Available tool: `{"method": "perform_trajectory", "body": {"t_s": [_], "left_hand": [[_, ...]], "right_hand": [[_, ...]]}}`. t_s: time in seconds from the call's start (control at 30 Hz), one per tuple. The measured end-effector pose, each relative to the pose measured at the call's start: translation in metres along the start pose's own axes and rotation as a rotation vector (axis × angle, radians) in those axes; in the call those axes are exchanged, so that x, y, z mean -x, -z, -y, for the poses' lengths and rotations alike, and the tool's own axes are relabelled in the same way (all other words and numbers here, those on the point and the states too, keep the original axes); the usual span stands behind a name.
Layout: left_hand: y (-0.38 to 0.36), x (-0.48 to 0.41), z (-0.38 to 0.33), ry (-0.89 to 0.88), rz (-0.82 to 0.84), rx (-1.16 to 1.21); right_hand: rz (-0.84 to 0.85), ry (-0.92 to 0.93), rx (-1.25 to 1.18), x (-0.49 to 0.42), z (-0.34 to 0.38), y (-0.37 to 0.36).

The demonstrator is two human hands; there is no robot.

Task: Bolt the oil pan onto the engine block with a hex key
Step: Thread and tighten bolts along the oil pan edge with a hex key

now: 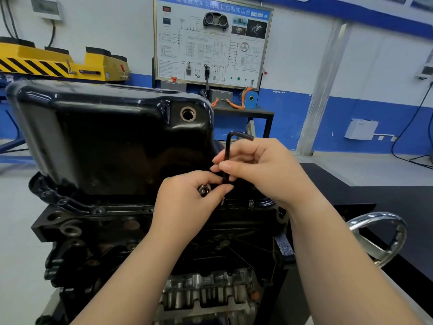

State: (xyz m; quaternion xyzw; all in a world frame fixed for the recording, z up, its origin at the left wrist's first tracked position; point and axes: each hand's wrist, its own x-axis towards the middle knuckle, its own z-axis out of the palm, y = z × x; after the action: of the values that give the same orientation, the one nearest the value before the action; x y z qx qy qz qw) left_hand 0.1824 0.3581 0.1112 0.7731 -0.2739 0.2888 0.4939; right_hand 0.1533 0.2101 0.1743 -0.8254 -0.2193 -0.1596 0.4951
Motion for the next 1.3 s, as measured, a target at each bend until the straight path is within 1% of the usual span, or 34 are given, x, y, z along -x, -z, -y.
{"method": "perform_trajectory", "body": {"t_s": [0.23,0.5,0.9,1.1,1.3], "left_hand": [[-0.0008,0.0005,0.0005,0.002,-0.012,-0.005],[-0.0005,0.0006,0.0013,0.006,-0.005,0.016],[0.001,0.0007,-0.0014,-0.012,0.016,-0.014],[0.0001,0.0007,-0.0013,-0.003,0.004,0.002],[0.0008,0.0003,-0.0021,-0.018,0.022,-0.018]], "right_hand": [[-0.058,0.034,0.051,-0.0001,-0.001,-0.0023],[0.045,0.041,0.152,0.0011,-0.0013,0.0034],[-0.033,0.052,0.136,0.0,-0.0068,0.0008],[-0.001,0.059,0.163,0.0002,-0.0059,0.002],[0.008,0.072,0.131,0.0007,-0.0064,0.0035]]}}
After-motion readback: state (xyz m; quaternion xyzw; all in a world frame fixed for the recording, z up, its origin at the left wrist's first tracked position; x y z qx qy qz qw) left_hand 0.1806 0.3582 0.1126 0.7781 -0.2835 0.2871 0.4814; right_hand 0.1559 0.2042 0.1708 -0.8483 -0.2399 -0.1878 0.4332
